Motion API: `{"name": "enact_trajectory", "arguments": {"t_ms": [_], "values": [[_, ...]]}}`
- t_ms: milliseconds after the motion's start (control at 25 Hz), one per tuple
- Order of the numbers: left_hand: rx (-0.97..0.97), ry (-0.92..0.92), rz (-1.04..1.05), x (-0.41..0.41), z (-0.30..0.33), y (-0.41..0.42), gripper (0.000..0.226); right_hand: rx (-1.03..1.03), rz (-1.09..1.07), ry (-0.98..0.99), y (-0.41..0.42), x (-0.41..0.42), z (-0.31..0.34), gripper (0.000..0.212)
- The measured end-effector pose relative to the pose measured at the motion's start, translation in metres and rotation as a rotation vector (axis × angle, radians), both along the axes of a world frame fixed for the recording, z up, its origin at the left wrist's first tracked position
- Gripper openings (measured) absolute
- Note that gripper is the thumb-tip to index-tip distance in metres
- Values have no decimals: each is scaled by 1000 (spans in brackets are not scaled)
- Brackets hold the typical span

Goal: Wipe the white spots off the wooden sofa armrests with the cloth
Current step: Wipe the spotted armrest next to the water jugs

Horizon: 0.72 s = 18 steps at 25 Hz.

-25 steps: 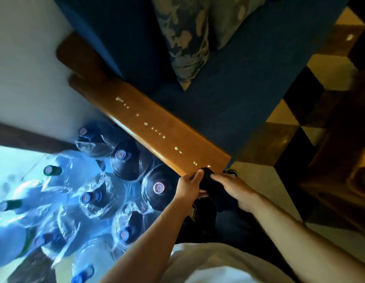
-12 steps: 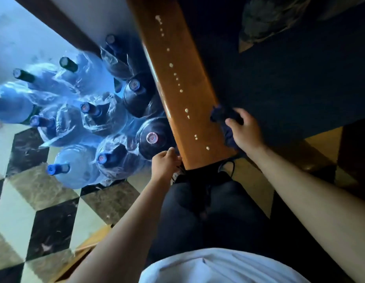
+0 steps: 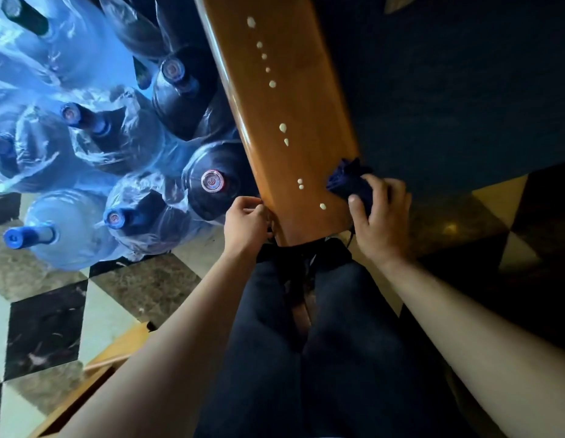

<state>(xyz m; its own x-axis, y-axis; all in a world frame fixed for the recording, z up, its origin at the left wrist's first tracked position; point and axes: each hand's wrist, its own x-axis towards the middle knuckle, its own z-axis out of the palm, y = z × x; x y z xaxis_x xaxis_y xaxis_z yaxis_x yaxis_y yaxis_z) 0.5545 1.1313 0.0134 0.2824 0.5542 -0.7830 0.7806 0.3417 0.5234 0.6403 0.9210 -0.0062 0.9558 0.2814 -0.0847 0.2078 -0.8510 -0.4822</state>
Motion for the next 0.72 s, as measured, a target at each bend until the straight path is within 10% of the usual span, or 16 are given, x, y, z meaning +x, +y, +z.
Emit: {"name": "enact_trajectory", "arguments": {"t_ms": [280, 720], "values": [[-100, 8, -10, 4, 10, 12, 21, -89, -198, 112, 92, -78, 25, 51], [-227, -81, 121, 2, 9, 19, 22, -104, 145, -161, 105, -18, 11, 40]]}}
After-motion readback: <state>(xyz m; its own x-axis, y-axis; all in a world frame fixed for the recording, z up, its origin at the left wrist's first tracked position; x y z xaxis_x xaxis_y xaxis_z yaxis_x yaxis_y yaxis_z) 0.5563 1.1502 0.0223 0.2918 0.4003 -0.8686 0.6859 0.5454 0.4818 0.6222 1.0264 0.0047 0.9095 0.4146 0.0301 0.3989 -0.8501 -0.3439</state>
